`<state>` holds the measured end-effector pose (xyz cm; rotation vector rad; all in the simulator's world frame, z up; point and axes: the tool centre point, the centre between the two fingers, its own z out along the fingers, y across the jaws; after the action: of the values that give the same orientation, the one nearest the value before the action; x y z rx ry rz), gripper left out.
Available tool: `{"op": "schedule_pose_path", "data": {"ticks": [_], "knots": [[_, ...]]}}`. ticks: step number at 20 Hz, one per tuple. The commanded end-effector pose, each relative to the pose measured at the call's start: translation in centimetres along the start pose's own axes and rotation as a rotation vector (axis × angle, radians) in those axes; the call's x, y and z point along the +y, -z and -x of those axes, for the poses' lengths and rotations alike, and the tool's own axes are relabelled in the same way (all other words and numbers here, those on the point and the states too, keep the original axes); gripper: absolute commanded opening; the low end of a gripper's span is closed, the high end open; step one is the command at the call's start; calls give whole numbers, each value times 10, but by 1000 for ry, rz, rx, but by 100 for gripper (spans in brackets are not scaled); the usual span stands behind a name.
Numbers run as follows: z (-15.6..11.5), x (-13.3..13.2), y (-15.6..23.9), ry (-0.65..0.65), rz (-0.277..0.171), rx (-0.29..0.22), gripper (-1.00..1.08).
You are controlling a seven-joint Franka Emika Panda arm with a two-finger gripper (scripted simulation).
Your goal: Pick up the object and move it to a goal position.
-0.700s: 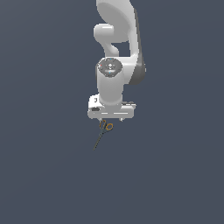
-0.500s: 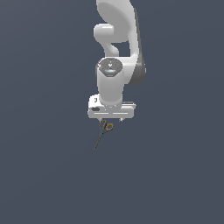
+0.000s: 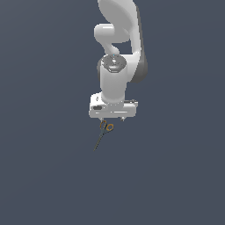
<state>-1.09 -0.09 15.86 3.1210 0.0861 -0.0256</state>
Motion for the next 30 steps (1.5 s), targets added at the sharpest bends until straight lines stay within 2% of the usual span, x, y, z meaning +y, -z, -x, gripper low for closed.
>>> {"op": "schedule_pose_path", "data": {"ticks": [1, 9, 22, 30], "knots": [[0, 1, -1, -4, 0, -1, 100], [-1, 11, -18, -109, -10, 1, 100], [-1, 52, -79, -497, -26, 6, 100], [1, 68, -99, -631, -24, 10, 100]]}}
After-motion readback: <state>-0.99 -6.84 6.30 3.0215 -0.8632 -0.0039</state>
